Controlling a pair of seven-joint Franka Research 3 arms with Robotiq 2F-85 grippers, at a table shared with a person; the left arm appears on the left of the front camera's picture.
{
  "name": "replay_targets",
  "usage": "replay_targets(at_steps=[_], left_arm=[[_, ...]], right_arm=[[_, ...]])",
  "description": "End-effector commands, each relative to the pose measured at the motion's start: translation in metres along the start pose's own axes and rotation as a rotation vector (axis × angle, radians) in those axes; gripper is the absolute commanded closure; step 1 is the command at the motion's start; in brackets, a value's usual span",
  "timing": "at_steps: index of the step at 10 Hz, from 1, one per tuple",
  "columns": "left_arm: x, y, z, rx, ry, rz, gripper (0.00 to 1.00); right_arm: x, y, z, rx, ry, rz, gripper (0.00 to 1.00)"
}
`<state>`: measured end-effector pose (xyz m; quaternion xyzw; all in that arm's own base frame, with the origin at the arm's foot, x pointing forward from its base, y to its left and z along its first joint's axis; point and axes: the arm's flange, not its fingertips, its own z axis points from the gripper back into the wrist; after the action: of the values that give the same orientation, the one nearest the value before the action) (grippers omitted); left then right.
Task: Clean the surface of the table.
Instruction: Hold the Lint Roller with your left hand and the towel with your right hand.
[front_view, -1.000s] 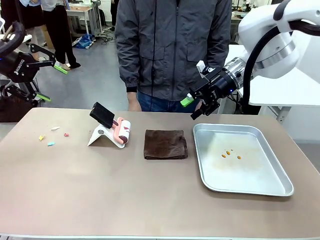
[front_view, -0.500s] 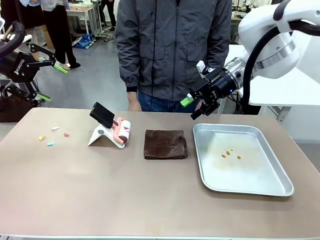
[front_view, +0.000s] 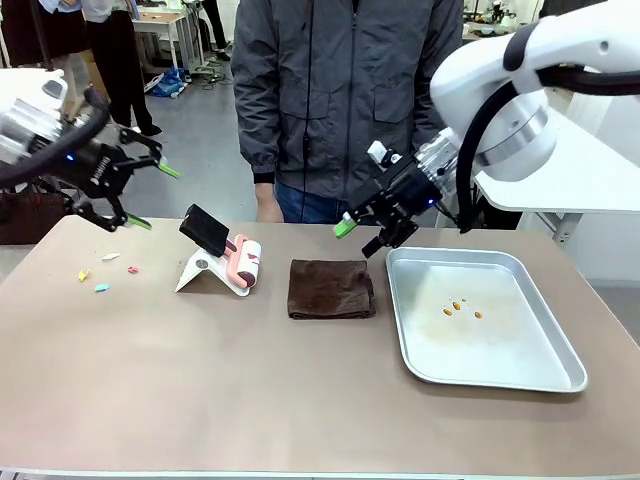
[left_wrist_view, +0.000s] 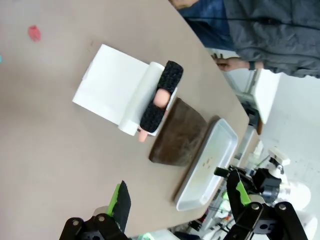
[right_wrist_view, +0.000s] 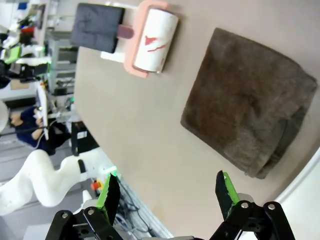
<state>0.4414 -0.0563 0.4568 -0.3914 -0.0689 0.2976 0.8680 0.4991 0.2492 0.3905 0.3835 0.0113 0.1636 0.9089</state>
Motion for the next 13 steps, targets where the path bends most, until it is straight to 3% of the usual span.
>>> replay_targets(at_steps=[1, 3, 4, 8, 9, 10, 11, 13], left_arm=[[0.000, 0.005, -0.018, -0.003, -0.078, -0.032, 0.00], [0.009, 0.009, -0.024, 0.046, -0.115, -0.001, 0.00], [0.001, 0.003, -0.019, 0.029, -0.064, -0.026, 0.00], [0.003, 0.004, -0.023, 0.035, -0.077, -0.026, 0.00], [0.018, 0.009, -0.034, 0.000, -0.044, -0.338, 0.00], [0.033, 0.015, -0.042, 0.019, -0.063, -0.419, 0.00], [0.042, 0.021, -0.041, 0.003, 0.018, -0.469, 0.00], [0.054, 0.024, -0.042, -0.048, 0.089, -0.462, 0.00]], right_arm=[[-0.010, 0.008, -0.012, -0.045, -0.040, -0.068, 0.00], [-0.009, 0.012, -0.018, -0.021, -0.094, -0.107, 0.00], [-0.006, 0.002, -0.016, -0.034, -0.018, -0.040, 0.00], [-0.007, 0.003, -0.019, -0.034, -0.027, -0.057, 0.00], [-0.004, -0.001, -0.024, -0.012, 0.018, -0.037, 0.00], [-0.001, -0.004, -0.027, -0.004, 0.031, -0.042, 0.00], [0.000, -0.007, -0.029, 0.016, 0.042, -0.049, 0.00], [0.004, -0.011, -0.038, 0.023, 0.089, -0.056, 0.00]])
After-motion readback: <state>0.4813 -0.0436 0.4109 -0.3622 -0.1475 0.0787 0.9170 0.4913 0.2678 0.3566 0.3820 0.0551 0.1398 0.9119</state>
